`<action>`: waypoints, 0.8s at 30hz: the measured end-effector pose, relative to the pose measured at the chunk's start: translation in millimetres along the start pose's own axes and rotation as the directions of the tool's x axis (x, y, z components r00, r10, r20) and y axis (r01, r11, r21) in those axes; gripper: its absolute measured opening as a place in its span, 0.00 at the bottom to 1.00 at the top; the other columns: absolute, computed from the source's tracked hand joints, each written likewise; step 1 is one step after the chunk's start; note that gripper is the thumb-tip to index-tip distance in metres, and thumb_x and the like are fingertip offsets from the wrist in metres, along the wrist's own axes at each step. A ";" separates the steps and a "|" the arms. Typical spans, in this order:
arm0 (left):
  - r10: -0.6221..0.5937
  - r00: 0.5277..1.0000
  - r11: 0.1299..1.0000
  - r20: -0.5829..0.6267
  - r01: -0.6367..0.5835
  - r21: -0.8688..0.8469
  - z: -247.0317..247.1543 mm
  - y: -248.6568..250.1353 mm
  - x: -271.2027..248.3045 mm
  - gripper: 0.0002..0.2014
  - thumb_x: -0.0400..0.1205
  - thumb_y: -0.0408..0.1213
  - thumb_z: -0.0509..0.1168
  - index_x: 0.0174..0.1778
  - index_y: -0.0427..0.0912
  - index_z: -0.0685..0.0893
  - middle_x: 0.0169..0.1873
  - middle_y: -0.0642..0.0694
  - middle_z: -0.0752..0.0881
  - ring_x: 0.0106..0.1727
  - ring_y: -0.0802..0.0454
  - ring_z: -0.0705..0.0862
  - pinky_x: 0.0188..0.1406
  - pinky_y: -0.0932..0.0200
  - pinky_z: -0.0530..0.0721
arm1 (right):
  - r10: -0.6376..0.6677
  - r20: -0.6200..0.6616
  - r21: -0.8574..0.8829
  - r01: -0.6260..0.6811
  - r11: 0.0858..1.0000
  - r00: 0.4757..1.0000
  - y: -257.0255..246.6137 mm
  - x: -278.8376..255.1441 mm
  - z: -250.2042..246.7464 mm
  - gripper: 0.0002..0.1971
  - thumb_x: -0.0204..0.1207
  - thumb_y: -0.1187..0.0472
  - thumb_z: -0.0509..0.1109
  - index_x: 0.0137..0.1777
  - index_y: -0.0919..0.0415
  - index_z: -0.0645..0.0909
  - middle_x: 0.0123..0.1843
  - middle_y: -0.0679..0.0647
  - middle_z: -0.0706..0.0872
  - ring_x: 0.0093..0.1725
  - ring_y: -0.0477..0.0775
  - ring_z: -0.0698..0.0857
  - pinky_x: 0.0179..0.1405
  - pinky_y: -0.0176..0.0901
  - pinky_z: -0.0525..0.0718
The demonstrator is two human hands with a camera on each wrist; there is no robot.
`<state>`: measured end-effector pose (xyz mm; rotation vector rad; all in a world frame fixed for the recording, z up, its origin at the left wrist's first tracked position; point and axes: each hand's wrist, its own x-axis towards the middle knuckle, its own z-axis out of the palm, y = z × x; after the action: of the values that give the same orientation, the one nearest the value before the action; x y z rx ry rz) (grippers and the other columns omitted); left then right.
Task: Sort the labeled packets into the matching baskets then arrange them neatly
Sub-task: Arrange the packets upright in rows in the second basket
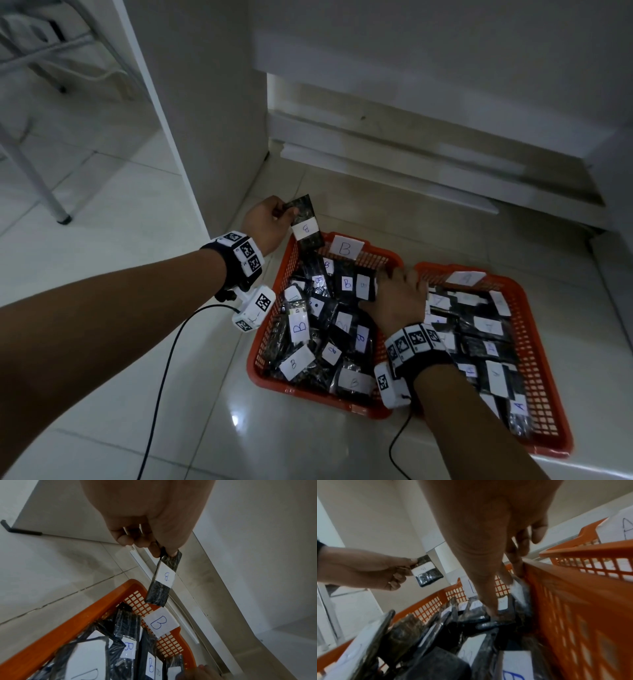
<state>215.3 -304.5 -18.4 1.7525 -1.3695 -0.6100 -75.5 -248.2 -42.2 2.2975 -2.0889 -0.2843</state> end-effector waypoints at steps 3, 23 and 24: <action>0.005 1.000 1.000 0.015 -0.005 -0.002 1.4 0.8 1.0 0.13 0.85 0.51 0.68 0.44 0.44 0.84 0.41 0.46 0.89 0.45 0.44 0.87 0.46 0.47 0.85 | -0.008 0.051 -0.030 0.010 1.000 0.999 1.9 0.1 0.9 0.33 0.73 0.36 0.76 0.75 0.52 0.81 0.78 0.57 0.75 0.80 0.68 0.68 0.79 0.68 0.67; -0.002 0.999 1.000 0.047 0.001 0.010 4.7 9.0 -3.1 0.12 0.87 0.48 0.68 0.49 0.42 0.86 0.45 0.46 0.89 0.48 0.46 0.86 0.45 0.53 0.81 | -0.212 0.038 -0.014 0.213 0.977 0.976 9.4 13.1 -22.6 0.09 0.81 0.59 0.71 0.59 0.56 0.86 0.51 0.54 0.89 0.50 0.57 0.88 0.41 0.44 0.78; 0.002 0.999 1.000 0.045 -0.003 0.006 4.4 8.8 -2.9 0.12 0.87 0.48 0.68 0.49 0.41 0.86 0.45 0.45 0.89 0.48 0.46 0.86 0.45 0.53 0.81 | -0.186 0.027 0.043 0.185 0.982 0.982 10.1 13.8 -22.0 0.10 0.81 0.61 0.70 0.61 0.57 0.85 0.52 0.55 0.88 0.49 0.58 0.88 0.40 0.45 0.79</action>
<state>206.1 -303.8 -13.9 1.7507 -1.4056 -0.6487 -81.0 -265.2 -20.8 2.5320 -1.9123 -0.2849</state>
